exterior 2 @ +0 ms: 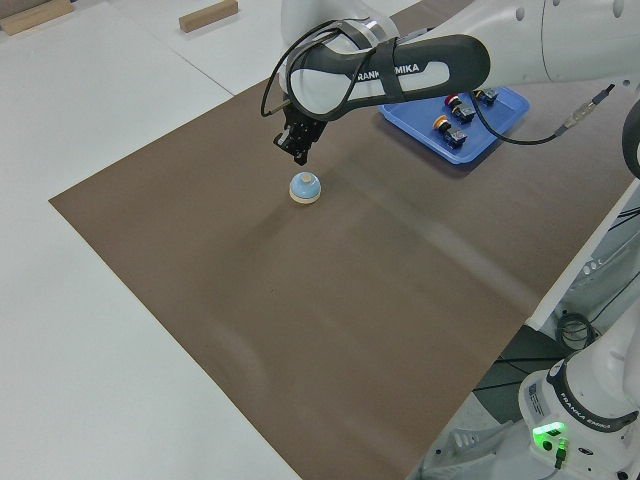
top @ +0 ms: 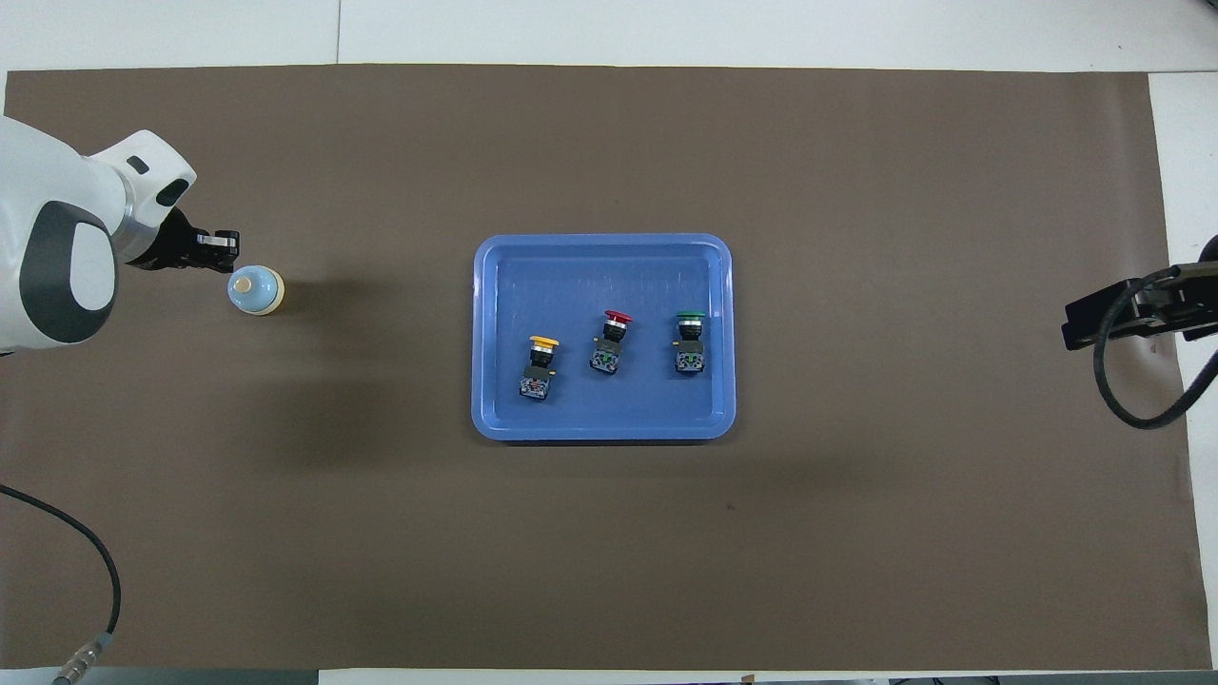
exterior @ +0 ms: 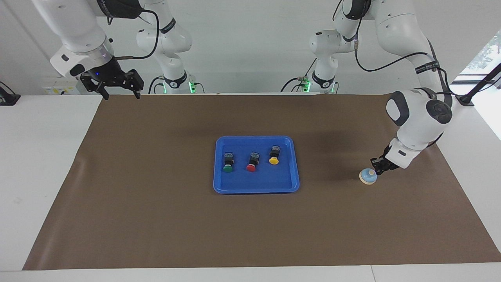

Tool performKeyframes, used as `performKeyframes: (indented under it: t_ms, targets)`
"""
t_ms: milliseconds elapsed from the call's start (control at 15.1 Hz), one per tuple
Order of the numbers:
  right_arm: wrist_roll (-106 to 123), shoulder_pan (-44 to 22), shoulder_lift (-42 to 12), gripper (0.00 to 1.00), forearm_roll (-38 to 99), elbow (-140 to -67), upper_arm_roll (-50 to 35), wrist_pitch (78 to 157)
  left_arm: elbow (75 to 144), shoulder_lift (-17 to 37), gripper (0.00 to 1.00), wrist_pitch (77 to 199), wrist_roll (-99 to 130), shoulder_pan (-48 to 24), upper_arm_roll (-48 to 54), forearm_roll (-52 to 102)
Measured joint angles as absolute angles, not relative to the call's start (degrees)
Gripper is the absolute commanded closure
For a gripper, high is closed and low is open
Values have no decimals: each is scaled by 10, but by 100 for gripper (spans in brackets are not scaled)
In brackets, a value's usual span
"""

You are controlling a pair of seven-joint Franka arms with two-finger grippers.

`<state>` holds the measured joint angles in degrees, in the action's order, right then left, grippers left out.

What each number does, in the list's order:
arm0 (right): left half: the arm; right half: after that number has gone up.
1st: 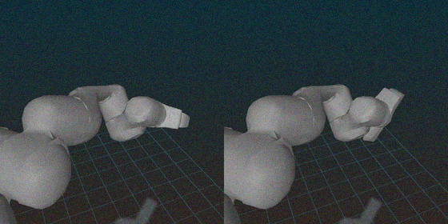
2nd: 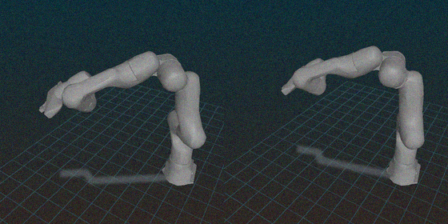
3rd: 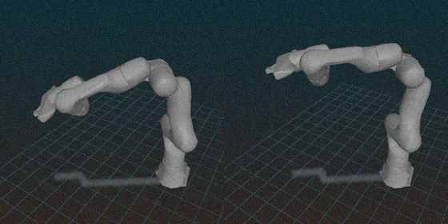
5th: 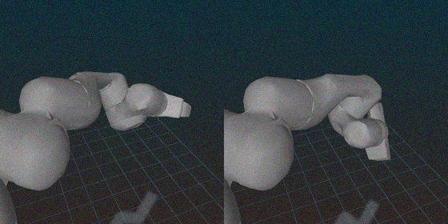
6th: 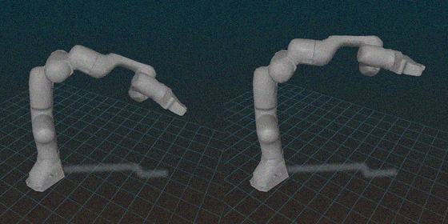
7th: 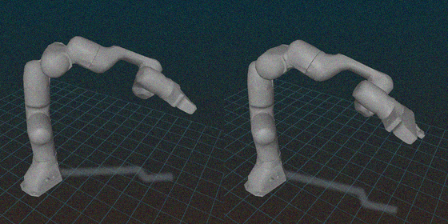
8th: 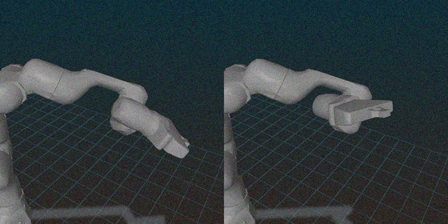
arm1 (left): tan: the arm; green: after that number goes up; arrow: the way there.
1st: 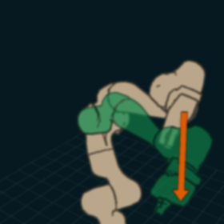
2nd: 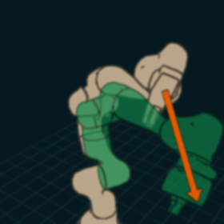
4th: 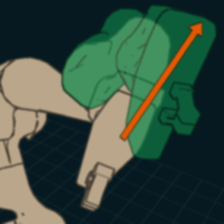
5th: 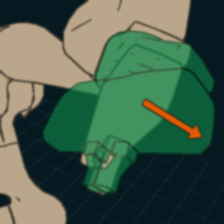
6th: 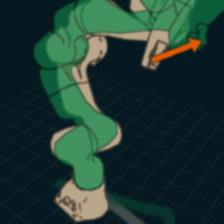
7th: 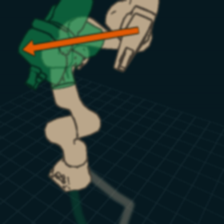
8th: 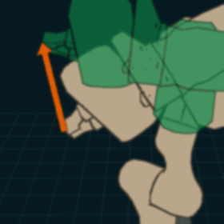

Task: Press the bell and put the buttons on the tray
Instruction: 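Press the bell with the left gripper and draw back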

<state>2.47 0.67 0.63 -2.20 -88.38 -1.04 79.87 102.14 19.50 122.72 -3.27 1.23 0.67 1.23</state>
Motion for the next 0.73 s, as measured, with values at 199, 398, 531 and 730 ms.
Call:
performKeyframes:
  t_ms: [199, 398, 531, 730]
  targets:
    - [25, 7, 6, 0, -22, -884, -10, 799, 1030, 198, 100, 1241, -33, 12, 6, 12]
    - [25, 7, 6, 0, -22, -884, -10, 799, 1056, 198, 100, 1270, -33, 12, 6, 12]
    - [25, 7, 6, 0, -22, -884, -10, 799, 1068, 195, 100, 1292, -33, 12, 5, 12]
    - [25, 7, 6, 0, -22, -884, -10, 799, 1073, 193, 100, 1298, -33, 12, 5, 12]
